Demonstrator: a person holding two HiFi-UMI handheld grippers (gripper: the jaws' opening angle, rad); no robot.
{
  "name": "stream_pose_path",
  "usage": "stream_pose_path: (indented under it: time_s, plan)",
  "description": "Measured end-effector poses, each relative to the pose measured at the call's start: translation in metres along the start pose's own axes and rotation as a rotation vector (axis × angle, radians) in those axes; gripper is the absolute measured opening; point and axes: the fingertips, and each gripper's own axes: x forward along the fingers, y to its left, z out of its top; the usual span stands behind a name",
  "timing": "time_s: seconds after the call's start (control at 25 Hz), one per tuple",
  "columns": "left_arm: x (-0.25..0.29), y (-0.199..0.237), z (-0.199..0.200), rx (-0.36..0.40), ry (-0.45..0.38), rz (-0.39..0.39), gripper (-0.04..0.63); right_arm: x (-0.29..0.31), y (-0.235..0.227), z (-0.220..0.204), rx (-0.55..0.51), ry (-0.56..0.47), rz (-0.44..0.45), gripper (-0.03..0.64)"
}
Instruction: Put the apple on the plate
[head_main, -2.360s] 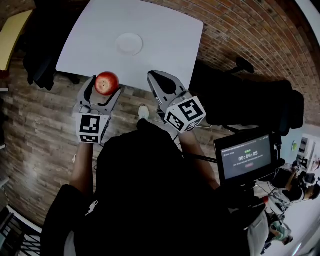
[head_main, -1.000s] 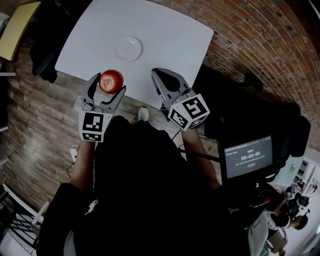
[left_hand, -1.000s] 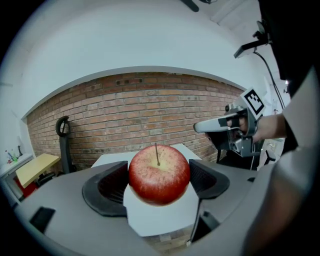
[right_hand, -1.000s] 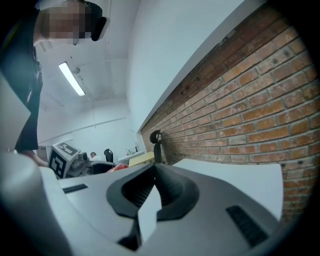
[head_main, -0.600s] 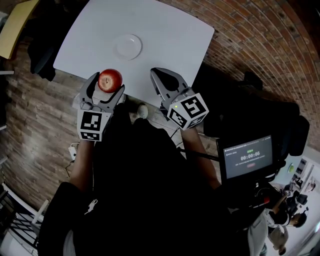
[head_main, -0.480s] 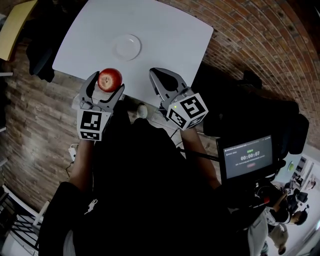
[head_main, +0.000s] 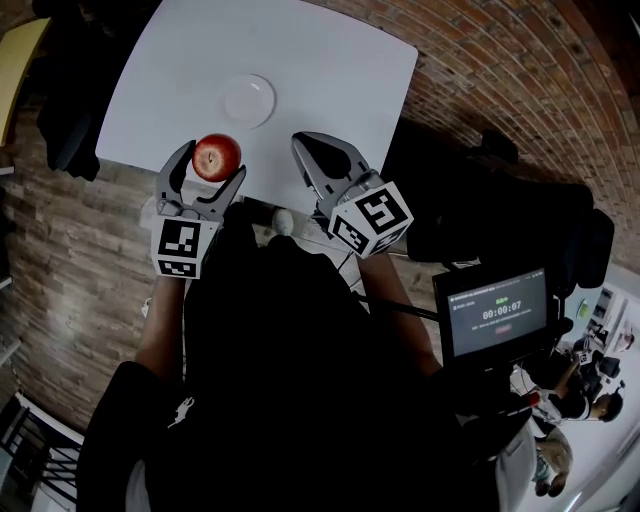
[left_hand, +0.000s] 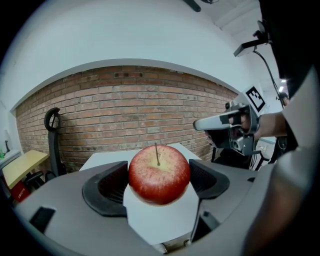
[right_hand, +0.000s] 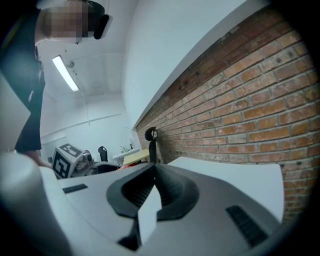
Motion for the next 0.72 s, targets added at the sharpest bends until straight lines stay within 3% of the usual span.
stream_pose_path:
  time_s: [0.72]
  plan:
    - [0.050,0.061,-0.010,-0.002,0.022,-0.126,0.387,0.069,-0.013,0.005,-0.004,0.050,-0.074,0.003]
